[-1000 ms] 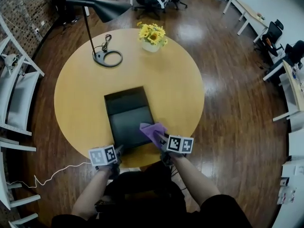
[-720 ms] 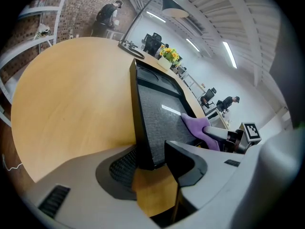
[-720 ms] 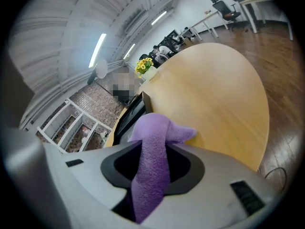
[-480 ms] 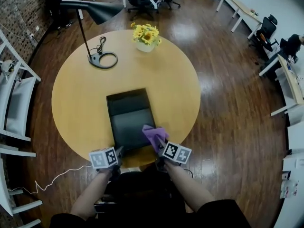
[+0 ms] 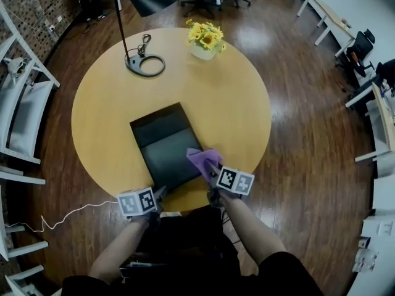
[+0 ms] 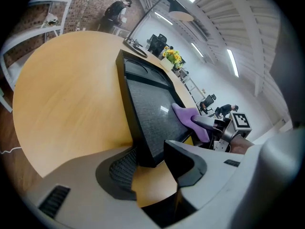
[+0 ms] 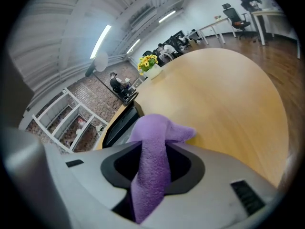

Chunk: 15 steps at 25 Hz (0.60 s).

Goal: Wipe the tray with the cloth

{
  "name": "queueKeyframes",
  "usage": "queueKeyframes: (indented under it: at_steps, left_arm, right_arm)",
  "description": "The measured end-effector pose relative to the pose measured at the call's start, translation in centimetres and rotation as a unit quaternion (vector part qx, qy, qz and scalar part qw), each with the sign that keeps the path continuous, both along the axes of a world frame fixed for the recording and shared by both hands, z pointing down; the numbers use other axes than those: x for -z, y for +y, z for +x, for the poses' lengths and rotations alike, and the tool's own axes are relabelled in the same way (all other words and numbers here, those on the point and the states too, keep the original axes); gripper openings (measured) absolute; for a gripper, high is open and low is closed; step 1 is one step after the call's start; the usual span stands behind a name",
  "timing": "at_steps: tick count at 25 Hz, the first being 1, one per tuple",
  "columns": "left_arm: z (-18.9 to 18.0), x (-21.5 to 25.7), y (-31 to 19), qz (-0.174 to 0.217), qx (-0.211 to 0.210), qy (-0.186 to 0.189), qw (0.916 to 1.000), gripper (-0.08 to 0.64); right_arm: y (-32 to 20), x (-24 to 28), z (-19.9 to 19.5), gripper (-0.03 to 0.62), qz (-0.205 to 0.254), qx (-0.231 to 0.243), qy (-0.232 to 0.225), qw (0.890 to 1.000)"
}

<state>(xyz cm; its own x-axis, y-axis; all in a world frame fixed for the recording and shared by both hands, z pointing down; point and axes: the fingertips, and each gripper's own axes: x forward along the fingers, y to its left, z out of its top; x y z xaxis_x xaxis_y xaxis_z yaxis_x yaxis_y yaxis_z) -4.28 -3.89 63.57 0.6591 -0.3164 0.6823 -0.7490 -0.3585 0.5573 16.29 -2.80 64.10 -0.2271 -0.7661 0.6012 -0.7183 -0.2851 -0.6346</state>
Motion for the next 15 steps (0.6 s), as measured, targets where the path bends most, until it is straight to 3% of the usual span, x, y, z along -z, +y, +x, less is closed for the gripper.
queueKeyframes:
  at_steps: [8, 15]
  left_arm:
    - [0.9, -0.4, 0.8, -0.05, 0.032, 0.018, 0.9981, 0.163]
    - [3.4, -0.7, 1.0, -0.064, 0.131, 0.017, 0.9891, 0.163]
  right_arm:
    - [-6.0, -0.2, -0.4, 0.13, -0.008, 0.123, 0.016, 0.992]
    - [-10.3, -0.6, 0.0, 0.13, -0.025, 0.249, 0.02, 0.968]
